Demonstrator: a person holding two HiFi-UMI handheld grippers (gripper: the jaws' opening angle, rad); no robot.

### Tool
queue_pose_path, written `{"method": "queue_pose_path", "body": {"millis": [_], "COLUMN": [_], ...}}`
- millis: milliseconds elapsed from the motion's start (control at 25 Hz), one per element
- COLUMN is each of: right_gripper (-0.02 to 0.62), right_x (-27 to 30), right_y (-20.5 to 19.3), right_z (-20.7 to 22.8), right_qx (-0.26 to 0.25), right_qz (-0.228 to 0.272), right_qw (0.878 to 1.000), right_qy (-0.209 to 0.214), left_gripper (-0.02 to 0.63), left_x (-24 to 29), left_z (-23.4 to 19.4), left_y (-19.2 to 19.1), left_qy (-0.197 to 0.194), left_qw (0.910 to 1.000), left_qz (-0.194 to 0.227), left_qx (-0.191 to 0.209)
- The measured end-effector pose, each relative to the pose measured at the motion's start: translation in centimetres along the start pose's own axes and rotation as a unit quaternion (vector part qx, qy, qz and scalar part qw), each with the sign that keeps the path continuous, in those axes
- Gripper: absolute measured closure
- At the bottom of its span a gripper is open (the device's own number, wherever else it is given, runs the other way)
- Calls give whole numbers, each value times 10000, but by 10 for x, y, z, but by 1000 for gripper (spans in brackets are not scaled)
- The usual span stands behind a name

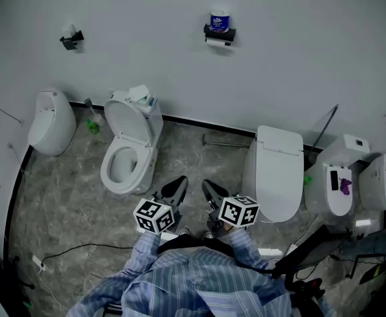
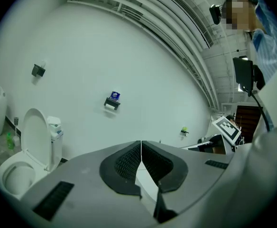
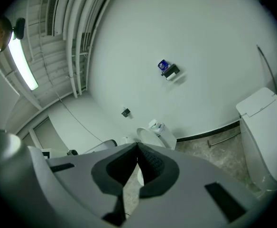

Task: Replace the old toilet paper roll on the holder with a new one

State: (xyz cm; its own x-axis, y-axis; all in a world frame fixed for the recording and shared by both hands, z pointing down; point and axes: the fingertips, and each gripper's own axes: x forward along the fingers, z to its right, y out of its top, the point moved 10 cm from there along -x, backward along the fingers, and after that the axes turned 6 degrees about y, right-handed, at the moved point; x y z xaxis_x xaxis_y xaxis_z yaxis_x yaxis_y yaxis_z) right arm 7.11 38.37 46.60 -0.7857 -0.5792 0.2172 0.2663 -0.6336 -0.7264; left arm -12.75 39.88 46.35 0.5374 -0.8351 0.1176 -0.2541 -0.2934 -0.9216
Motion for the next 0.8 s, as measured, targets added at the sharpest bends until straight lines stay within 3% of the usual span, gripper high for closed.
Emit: {"method": "queue_pose_path", "body": {"millis": [320, 800], "right_gripper": [594, 594], "right_x": [20, 23], "right_y": [-3, -29], "right_z": [-11, -14], "right_qx": [-50, 64], "right_qz": [144, 258], "right_qw": [9999, 9980], "right_qy": [-21, -574], "left_gripper": [600, 600], "left_x": [-6, -10], "left_z": [-22, -43], "left_y": [10, 3], "left_qy": [-104, -441], "left_qw": [9999, 9987], "left_qz": [58, -167], "left_qx": [20, -214]}}
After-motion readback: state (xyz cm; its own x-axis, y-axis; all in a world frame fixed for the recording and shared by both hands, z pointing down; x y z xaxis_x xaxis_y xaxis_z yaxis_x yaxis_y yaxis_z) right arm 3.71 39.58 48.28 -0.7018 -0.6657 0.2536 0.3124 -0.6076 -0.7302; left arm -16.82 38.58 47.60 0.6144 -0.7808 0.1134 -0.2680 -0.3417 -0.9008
